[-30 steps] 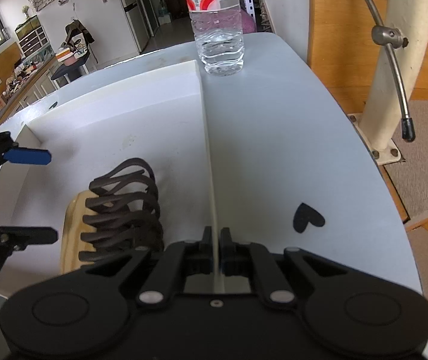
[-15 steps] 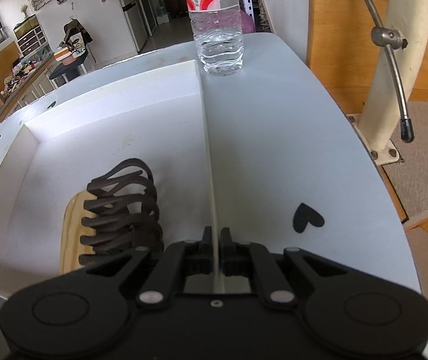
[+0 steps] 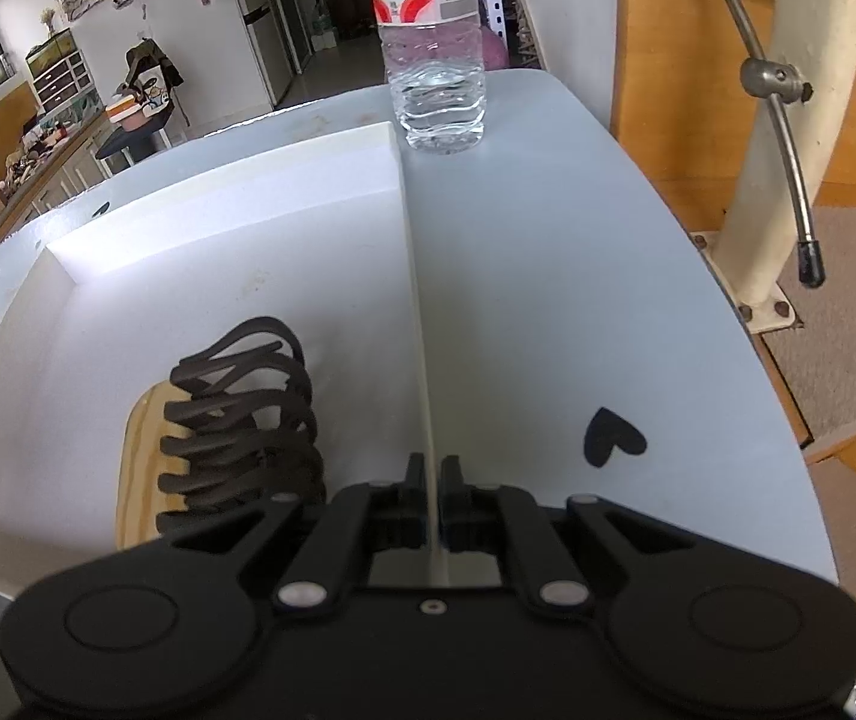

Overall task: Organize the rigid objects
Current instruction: 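Move the left gripper to the white charger plug and grasp it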

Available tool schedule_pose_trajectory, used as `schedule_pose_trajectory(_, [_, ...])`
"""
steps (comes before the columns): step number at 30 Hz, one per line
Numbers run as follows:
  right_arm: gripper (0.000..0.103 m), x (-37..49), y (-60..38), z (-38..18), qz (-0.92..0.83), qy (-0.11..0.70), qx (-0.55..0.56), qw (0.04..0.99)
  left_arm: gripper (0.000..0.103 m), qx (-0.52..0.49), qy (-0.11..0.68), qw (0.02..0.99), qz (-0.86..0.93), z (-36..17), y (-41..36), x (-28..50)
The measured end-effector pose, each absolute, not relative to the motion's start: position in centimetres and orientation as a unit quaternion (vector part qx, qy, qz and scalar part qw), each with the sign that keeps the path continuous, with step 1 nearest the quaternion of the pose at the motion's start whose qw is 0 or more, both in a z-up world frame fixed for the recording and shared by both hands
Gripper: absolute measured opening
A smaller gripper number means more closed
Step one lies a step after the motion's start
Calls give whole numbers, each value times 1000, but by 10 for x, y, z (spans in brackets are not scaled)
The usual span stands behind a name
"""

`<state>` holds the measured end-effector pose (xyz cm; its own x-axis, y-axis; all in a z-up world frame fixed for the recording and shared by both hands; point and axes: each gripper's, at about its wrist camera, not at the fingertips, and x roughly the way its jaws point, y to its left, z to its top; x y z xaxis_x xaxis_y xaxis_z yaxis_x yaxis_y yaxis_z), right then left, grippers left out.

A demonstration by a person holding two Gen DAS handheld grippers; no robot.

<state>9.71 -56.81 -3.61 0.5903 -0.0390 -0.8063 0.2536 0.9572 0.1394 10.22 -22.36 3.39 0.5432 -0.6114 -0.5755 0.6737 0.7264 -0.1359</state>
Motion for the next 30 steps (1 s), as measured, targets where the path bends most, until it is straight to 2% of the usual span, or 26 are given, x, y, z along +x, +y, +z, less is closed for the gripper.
schedule_pose_trajectory(12, [5,95,-568,-36,-82,441,122,885,103,7,312,926,-210,-1,-134,105])
schedule_pose_trajectory(15, [5,95,-567,-35,-83,441,122,885,94,-10,312,934,-173,-7,-116,109])
schedule_pose_trajectory(17, [5,95,-567,-35,-82,441,122,885,79,-11,312,937,-155,-11,-112,114])
schedule_pose_trajectory(19, [5,95,-567,-35,-82,441,122,885,73,-13,311,937,-160,-15,-109,119])
schedule_pose_trajectory(30, [5,95,-567,-35,-81,441,122,886,74,89,321,920,-209,-56,-126,160])
